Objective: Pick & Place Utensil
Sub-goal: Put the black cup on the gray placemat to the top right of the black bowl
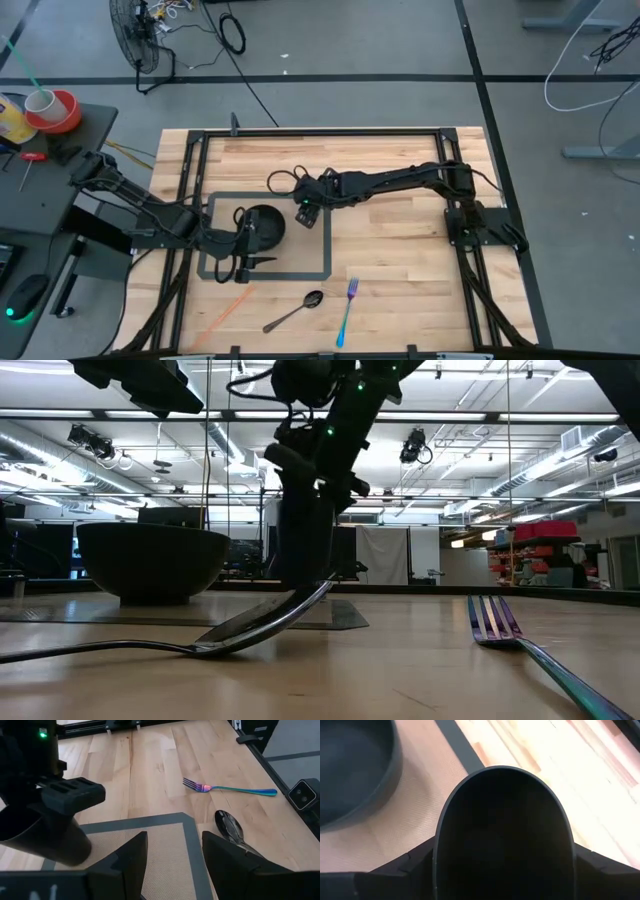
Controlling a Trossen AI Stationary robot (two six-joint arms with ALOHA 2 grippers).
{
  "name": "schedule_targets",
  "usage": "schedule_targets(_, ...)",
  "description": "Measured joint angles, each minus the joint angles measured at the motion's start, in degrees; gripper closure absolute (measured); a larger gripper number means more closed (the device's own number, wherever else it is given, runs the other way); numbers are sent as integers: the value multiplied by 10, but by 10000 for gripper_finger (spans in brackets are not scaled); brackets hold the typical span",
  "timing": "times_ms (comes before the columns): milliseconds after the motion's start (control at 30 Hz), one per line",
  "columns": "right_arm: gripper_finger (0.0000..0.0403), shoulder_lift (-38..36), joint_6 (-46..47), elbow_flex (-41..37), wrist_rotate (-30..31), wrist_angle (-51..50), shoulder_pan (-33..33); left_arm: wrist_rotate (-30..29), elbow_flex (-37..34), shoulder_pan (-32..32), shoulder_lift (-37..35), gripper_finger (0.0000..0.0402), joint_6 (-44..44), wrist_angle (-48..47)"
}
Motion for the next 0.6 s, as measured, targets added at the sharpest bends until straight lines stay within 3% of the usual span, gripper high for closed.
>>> schedule_targets(267,97,0,-15,-3,1,20,0,0,0,0,0,209,0,0)
schedule_targets(600,50,0,-20,-3,0,17,0,0,0,0,0,209,0,1)
